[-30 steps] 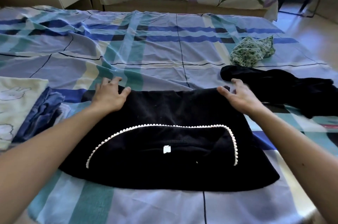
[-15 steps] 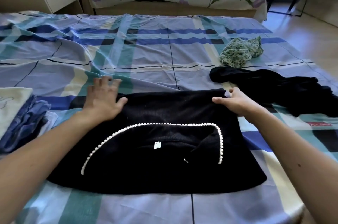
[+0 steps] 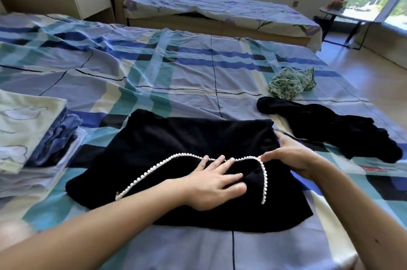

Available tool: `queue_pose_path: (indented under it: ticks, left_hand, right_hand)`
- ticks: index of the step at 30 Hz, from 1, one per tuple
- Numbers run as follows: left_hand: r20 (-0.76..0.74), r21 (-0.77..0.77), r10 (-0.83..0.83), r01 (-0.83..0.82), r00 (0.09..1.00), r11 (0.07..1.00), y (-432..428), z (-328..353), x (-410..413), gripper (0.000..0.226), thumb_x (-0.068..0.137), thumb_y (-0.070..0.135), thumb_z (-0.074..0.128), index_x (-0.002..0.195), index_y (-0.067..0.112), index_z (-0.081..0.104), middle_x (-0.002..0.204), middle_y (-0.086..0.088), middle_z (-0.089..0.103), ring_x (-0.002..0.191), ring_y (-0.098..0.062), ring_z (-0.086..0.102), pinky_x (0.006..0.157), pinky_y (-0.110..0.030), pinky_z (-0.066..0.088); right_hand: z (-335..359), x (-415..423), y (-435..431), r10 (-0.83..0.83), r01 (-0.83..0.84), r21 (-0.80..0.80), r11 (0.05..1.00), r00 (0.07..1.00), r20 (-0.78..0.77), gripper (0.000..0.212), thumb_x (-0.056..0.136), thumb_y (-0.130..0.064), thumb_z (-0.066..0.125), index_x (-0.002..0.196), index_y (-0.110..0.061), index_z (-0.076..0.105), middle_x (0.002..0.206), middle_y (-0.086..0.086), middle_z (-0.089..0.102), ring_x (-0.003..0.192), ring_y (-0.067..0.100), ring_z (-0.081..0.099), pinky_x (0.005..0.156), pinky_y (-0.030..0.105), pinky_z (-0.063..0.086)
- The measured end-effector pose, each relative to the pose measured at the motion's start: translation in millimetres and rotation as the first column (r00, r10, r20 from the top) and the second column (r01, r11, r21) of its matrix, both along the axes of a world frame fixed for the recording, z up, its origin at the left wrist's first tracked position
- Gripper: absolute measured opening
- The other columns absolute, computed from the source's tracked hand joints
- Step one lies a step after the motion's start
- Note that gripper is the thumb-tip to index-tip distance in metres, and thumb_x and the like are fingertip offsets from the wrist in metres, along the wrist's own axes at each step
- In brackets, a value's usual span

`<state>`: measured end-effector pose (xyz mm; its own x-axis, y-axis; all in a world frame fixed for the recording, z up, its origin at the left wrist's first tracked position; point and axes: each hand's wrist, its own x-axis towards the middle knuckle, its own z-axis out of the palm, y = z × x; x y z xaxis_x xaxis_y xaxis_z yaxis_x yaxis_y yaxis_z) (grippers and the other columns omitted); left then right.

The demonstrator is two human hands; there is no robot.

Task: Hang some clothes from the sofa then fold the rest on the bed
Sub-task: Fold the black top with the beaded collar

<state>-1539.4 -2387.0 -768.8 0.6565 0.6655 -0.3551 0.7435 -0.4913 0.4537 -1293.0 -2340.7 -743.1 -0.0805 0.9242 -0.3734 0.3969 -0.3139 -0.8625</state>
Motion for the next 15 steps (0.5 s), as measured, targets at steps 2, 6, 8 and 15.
queue_pose_path:
  ticks: [2, 6, 8, 15]
  left_hand:
    - [0.243, -0.156, 0.160, -0.125, 0.957, 0.980, 8.1, 22.0, -5.3, 0.057, 0.106, 0.052, 0.021, 0.152, 0.024, 0.041, 0.166, -0.001, 0.020, 0.155, -0.011, 0.005, 0.126, -0.042, -0.002]
    - [0.515, -0.572, 0.635, -0.320, 0.576, 0.755, 19.3, 62.8, -25.0, 0.086, 0.086, 0.071, 0.030, 0.149, 0.015, 0.045, 0.149, -0.007, 0.050, 0.135, -0.024, 0.050, 0.117, -0.044, 0.037]
    - [0.508, -0.723, 0.755, -0.272, 0.415, 0.635, 25.4, 76.2, -42.9, 0.090, 0.079, 0.073, 0.039, 0.147, 0.014, 0.044, 0.140, -0.014, 0.057, 0.123, -0.034, 0.060, 0.101, -0.048, 0.052]
    - [0.449, -0.815, 0.856, -0.276, 0.256, 0.510, 38.3, 91.7, -129.9, 0.064, 0.079, 0.069, 0.063, 0.113, 0.015, 0.070, 0.099, -0.008, 0.072, 0.080, -0.024, 0.066, 0.077, -0.037, 0.054]
  right_hand:
    - [14.4, -6.9, -0.3, -0.028, 0.029, 0.016, 0.999, 0.998, -0.061, 0.066, 0.062, 0.006, 0.081, 0.123, -0.010, 0.061, 0.110, 0.016, 0.075, 0.098, 0.032, 0.073, 0.090, 0.043, 0.059]
    - [67.7, -43.2, -2.8, 0.027, -0.021, 0.080, 0.997, 0.997, -0.077, 0.053, 0.076, 0.016, 0.071, 0.124, -0.006, 0.061, 0.107, 0.022, 0.073, 0.084, 0.029, 0.072, 0.073, 0.034, 0.061]
    - [93.0, -72.9, -1.5, 0.077, -0.075, 0.097, 0.993, 0.997, -0.026, 0.057, 0.077, 0.011, 0.074, 0.126, -0.012, 0.058, 0.110, 0.020, 0.072, 0.092, 0.031, 0.074, 0.081, 0.038, 0.062]
    - [123.5, -200.6, -0.3, 0.358, -0.358, 0.044, 0.933, 0.903, -0.238, 0.068, 0.088, -0.001, 0.069, 0.138, -0.038, 0.042, 0.119, 0.015, 0.072, 0.098, 0.025, 0.073, 0.097, 0.039, 0.056]
